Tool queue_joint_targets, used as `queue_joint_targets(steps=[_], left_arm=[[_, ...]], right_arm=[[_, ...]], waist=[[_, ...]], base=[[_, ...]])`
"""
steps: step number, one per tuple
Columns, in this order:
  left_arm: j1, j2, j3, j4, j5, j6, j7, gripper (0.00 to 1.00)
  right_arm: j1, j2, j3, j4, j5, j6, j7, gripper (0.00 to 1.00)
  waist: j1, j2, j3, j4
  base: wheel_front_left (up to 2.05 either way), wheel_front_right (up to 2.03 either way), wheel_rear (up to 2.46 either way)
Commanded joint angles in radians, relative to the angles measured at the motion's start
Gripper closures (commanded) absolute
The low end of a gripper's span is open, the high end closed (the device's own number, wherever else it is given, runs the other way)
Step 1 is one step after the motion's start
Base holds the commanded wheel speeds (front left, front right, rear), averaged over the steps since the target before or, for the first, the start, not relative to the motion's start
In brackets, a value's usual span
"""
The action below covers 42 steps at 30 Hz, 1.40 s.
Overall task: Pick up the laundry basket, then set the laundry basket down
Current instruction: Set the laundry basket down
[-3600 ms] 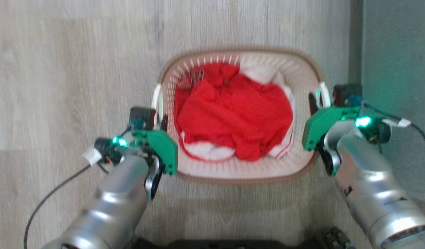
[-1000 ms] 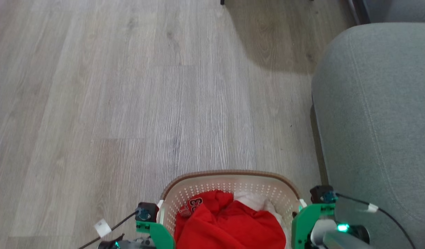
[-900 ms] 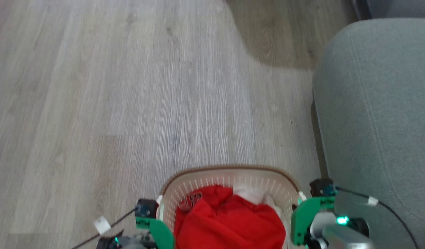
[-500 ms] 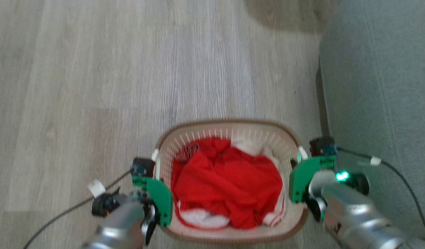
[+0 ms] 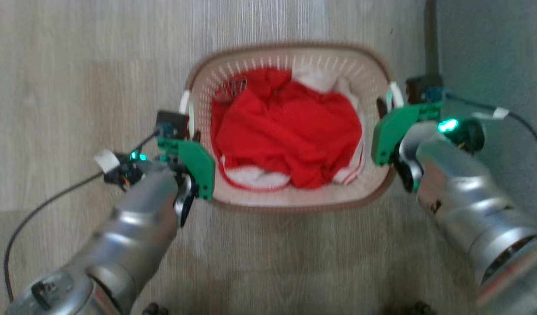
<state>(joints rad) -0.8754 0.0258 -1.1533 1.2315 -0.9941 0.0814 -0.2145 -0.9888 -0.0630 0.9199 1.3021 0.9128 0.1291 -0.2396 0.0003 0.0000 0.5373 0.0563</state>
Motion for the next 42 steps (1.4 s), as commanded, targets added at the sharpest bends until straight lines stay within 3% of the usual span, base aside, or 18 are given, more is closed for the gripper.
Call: queue_joint_targets(steps=[1, 17, 36, 37, 39, 40, 42], left_arm=[[-0.041, 0.024, 0.005, -0.008, 0.022, 0.012, -0.02, 1.0], [-0.188, 0.024, 0.016, -0.034, 0.017, 0.034, -0.045, 1.0], [-0.254, 0.024, 0.053, -0.056, 0.05, 0.06, -0.047, 1.0], [-0.254, 0.024, 0.057, -0.056, 0.054, 0.061, -0.047, 1.0], [-0.252, 0.024, 0.066, -0.055, 0.058, 0.063, -0.047, 0.66], [-0.252, 0.024, 0.066, -0.055, 0.058, 0.063, -0.047, 0.66], [-0.246, 0.024, 0.076, -0.054, 0.057, 0.066, -0.047, 0.42]], right_arm=[[-0.011, 0.004, 0.002, -0.012, -0.026, 0.002, -0.015, 1.0], [-0.118, -0.013, -0.159, -0.011, -0.179, 0.002, -0.022, 1.0], [-0.173, 0.002, -0.356, -0.011, -0.38, 0.002, -0.022, 1.0], [-0.173, 0.003, -0.365, -0.011, -0.39, 0.002, -0.022, 0.91], [-0.171, 0.006, -0.383, -0.012, -0.41, 0.002, -0.022, 0.64], [-0.171, 0.006, -0.383, -0.012, -0.41, 0.002, -0.022, 0.64], [-0.167, 0.007, -0.401, -0.017, -0.429, 0.002, -0.022, 0.46]], waist=[[-0.0003, 0.0, 0.106, -0.005], [-0.0003, 0.0, 0.354, 0.005], [-0.0003, 0.0, 0.431, 0.012], [-0.0003, 0.0, 0.431, 0.011], [-0.0003, 0.0, 0.431, 0.011], [-0.0003, 0.0, 0.431, 0.011], [-0.0003, 0.0, 0.43, 0.01]], base=[[0.0, 0.0, 0.0], [0.0, 0.0, 0.0], [0.0, 0.0, 0.0], [0.0, 0.0, 0.0], [0.0, 0.0, 0.0], [0.0, 0.0, 0.0], [0.0, 0.0, 0.0]])
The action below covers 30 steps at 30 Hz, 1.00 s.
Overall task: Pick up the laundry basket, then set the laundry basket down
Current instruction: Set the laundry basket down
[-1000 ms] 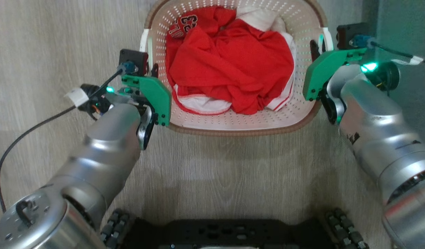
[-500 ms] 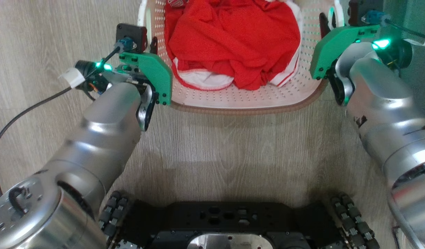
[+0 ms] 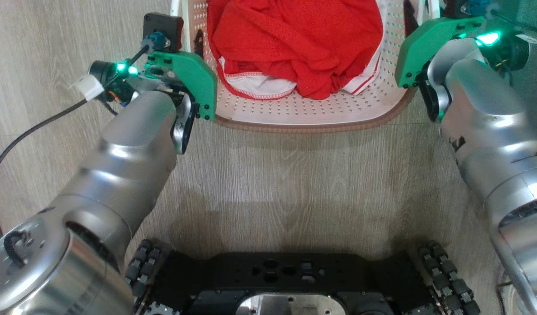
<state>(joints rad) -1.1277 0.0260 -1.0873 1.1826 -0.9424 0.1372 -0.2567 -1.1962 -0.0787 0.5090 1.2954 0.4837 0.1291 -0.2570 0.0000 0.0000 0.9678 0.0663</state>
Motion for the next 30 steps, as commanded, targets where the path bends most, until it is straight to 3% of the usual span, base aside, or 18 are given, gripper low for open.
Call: queue_joint_targets(steps=[1, 2, 10, 17, 24, 30], left_arm=[[0.009, 0.024, 0.017, -0.006, 0.003, 0.013, -0.005, 0.17], [0.015, 0.024, 0.024, -0.007, -0.001, 0.015, -0.005, 0.0], [0.03, 0.024, 0.067, -0.018, 0.012, 0.028, -0.005, 0.0], [0.065, 0.035, 0.162, -0.076, 0.068, 0.031, -0.005, 0.0], [0.167, 0.063, 0.335, -0.236, 0.192, 0.04, -0.005, 0.0], [0.333, 0.055, 0.539, -0.407, 0.337, -0.003, -0.005, 0.0]], right_arm=[[0.042, 0.024, 0.001, -0.012, -0.009, 0.002, -0.005, 0.23], [0.044, 0.024, -0.008, -0.015, -0.019, 0.002, -0.005, 0.0], [0.067, 0.027, -0.087, -0.068, -0.102, 0.002, -0.005, 0.0], [0.121, 0.027, -0.167, -0.168, -0.185, 0.002, -0.005, 0.0], [0.215, 0.028, -0.247, -0.284, -0.252, 0.002, -0.005, 0.0], [0.339, 0.028, -0.276, -0.41, -0.264, 0.002, -0.005, 0.0]], waist=[[0.0, 0.0, -0.001, 0.0], [0.0, 0.0, -0.002, -0.001], [0.0, 0.0, -0.026, -0.005], [0.0, 0.0, -0.093, -0.013], [0.0, 0.0, -0.203, -0.023], [0.0, 0.0, -0.339, -0.03]], base=[[0.0, 0.0, 0.0], [0.0, 0.0, 0.0], [0.0, 0.0, 0.0], [0.0, 0.0, 0.0], [0.0, 0.0, 0.0], [0.0, 0.0, 0.0]])
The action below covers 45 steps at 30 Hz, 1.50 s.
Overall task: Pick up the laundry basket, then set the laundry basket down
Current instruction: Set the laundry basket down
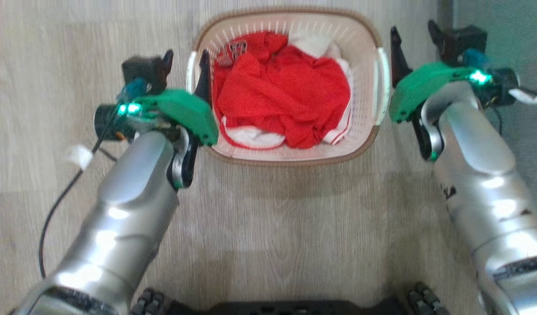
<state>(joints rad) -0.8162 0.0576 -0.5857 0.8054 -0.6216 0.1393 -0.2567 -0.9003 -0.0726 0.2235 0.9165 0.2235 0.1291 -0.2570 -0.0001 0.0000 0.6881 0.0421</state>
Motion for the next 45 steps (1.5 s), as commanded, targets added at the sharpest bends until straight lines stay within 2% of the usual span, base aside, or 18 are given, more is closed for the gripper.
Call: queue_joint_targets(steps=[1, 9, 12, 24, 32, 45], left_arm=[[0.046, 0.021, 0.063, -0.051, 0.038, -0.013, -0.005, 0.0], [0.241, 0.001, 0.247, -0.233, 0.21, -0.089, -0.005, 0.0], [0.293, -0.002, 0.29, -0.274, 0.257, -0.099, -0.005, 0.0], [0.479, -0.006, 0.401, -0.421, 0.368, -0.106, -0.005, 0.0], [0.644, -0.007, 0.43, -0.556, 0.405, -0.109, -0.005, 0.0], [0.851, -0.007, 0.453, -0.721, 0.407, -0.068, -0.005, 0.0]], right_arm=[[0.062, 0.022, 0.008, -0.048, -0.004, 0.002, -0.005, 0.0], [0.228, 0.022, -0.001, -0.194, 0.004, 0.002, -0.005, 0.0], [0.28, 0.022, -0.01, -0.239, 0.003, 0.002, -0.005, 0.0], [0.47, 0.022, -0.053, -0.441, -0.013, 0.002, -0.005, 0.0], [0.624, 0.022, -0.076, -0.604, -0.013, 0.002, -0.005, 0.0], [0.828, 0.022, -0.108, -0.776, -0.017, 0.002, -0.005, 0.0]], waist=[[0.0001, 0.0, -0.078, -0.007], [0.0001, 0.0, -0.231, -0.013], [0.0001, 0.0, -0.274, -0.015], [0.0001, 0.0, -0.416, -0.018], [0.0001, 0.0, -0.512, -0.014], [0.0001, 0.0, -0.605, -0.006]], base=[[0.0, 0.0, 0.0], [0.0, 0.0, 0.0], [0.0, 0.0, 0.0], [0.0, 0.0, 0.0], [0.0, 0.0, 0.0], [0.0, 0.0, 0.0]])
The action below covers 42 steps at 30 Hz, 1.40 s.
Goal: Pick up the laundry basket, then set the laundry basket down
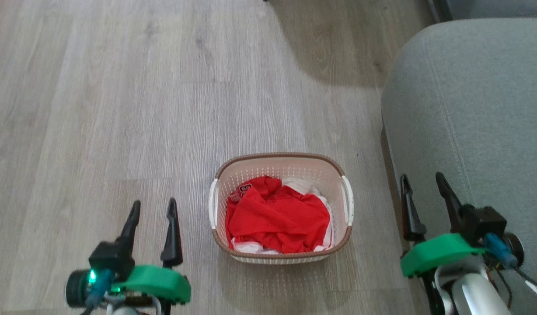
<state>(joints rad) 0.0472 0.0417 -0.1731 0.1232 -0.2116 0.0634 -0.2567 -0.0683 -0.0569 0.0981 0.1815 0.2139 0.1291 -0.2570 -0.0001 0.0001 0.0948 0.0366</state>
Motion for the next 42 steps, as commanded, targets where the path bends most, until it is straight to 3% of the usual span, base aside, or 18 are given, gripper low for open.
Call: queue_joint_targets(steps=[1, 21, 42], left_arm=[[-0.001, 0.009, 0.04, -0.04, -0.004, 0.01, -0.005, 0.0], [0.098, 0.009, 0.064, -0.075, -0.012, 0.016, -0.005, 0.0], [0.089, 0.009, 0.085, -0.042, -0.022, 0.012, -0.005, 0.0]], right_arm=[[0.007, 0.007, 0.015, -0.048, -0.008, 0.002, -0.005, 0.0], [0.11, 0.007, -0.011, -0.087, 0.002, 0.002, -0.005, 0.0], [0.108, 0.007, -0.018, -0.081, 0.008, 0.002, -0.005, 0.0]], waist=[[0.0001, -0.0001, -0.017, -0.001], [0.0001, -0.0001, -0.103, -0.016], [0.0001, -0.0001, -0.101, -0.009]], base=[[0.0, 0.0, 0.0], [0.0, 0.0, 0.0], [0.0, 0.0, 0.0]])
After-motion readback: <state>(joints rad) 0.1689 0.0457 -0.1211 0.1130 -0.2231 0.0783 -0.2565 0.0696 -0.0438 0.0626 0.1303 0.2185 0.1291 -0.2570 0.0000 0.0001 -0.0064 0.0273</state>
